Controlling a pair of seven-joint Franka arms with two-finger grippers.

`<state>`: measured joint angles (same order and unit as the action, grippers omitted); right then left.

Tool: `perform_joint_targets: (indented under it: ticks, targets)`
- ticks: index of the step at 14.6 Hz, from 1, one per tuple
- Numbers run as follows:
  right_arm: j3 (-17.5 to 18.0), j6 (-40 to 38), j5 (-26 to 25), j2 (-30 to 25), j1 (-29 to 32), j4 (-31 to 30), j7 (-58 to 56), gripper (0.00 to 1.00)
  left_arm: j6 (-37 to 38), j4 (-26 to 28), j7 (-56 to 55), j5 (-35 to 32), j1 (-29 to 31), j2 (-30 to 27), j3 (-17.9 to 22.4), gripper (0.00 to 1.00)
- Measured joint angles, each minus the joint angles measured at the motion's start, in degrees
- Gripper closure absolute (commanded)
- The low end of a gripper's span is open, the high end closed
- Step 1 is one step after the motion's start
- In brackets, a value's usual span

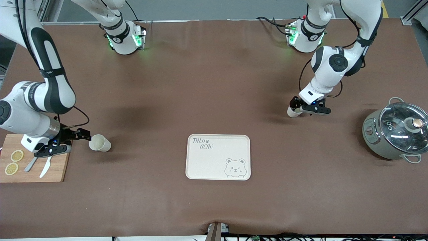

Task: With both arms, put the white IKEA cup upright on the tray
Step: 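Close the left gripper on the cup rim while the right gripper grasps its cup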

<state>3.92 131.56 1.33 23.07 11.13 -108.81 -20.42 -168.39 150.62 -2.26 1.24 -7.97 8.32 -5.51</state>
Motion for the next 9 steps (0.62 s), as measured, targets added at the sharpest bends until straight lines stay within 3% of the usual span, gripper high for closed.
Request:
perform_joint_targets:
  ticks: [9]
  targets:
    - [-0.02,4.38,-0.03,3.68,0.00,-0.31,-3.14,0.00,-0.24,0.04,-1.54,0.00,0.10,0.00,-1.29,1.00]
